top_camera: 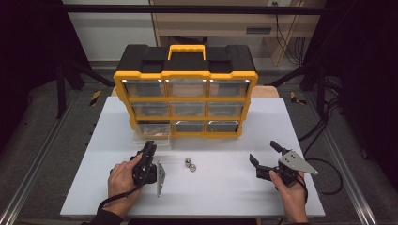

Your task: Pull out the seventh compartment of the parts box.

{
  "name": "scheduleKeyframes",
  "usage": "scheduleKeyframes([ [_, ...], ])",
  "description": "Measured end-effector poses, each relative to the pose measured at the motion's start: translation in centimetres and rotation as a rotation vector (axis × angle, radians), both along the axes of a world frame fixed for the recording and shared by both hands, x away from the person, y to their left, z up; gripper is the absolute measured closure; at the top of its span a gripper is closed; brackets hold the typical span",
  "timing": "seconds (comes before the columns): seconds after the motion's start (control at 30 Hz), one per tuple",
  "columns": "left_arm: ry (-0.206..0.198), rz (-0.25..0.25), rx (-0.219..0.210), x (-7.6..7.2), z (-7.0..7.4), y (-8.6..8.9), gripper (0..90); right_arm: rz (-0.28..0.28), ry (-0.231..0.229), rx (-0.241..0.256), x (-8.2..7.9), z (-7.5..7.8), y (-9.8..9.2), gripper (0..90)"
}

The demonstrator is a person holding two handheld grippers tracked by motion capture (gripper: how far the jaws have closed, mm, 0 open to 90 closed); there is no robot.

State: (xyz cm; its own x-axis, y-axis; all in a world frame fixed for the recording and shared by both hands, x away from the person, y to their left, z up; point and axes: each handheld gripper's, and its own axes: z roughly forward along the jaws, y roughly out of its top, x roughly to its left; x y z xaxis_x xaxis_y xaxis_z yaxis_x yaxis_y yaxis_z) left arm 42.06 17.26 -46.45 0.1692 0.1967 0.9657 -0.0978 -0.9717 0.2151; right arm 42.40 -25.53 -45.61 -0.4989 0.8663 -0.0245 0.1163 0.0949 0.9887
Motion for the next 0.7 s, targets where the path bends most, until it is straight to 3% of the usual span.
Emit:
scheduleKeyframes([
  [0.1, 0.001, 0.0, -0.01, 0.1, 0.0, 0.1, 71.3, 0.001, 0.01, -0.008, 0.0, 0.0, 0.0, 6.8],
  [0.2, 0.017, -0.005, -0.052, 0.1, 0.1, 0.2, 68.9, 0.002, 0.009, -0.009, 0.0, 0.0, 0.1, 6.7],
  [0.27, 0.029, -0.01, -0.087, 0.1, 0.1, 0.1, 59.4, 0.008, 0.002, -0.013, 0.1, -0.1, 0.1, 6.3],
  [0.3, 0.023, -0.031, -0.114, 0.2, 0.0, 0.0, 57.5, 0.007, 0.004, -0.012, 0.1, -0.1, 0.2, 6.3],
  [0.33, 0.021, -0.055, -0.172, 0.2, 0.0, -0.2, 54.7, 0.007, 0.01, -0.014, 0.1, -0.1, 0.2, 6.3],
  [0.37, 0.021, -0.055, -0.172, 0.2, 0.0, -0.2, 51.4, 0.012, 0.005, -0.011, 0.1, -0.1, 0.2, 6.2],
  [0.4, 0.047, -0.045, -0.21, 0.1, 0.1, -0.1, 47.9, 0.011, 0.006, -0.012, 0.1, -0.1, 0.3, 6.2],
  [0.47, 0.064, -0.045, -0.228, 0.2, 0.2, 0.0, 43.4, 0.007, 0.006, -0.016, 0.1, -0.1, 0.3, 6.2],
  [0.53, 0.11, -0.045, -0.299, 0.2, 0.2, 0.4, 41.5, -0.006, 0.01, -0.022, 0.1, -0.1, 0.3, 6.2],
  [0.63, 0.142, -0.026, -0.363, 0.2, 0.6, 1.1, 38.3, -0.017, 0.013, -0.025, 0.2, -0.1, 0.3, 6.2],
  [0.7, 0.163, -0.02, -0.44, 0.2, 0.9, 1.9, 34.2, -0.02, 0.018, -0.028, 0.1, -0.1, 0.2, 6.2],
])
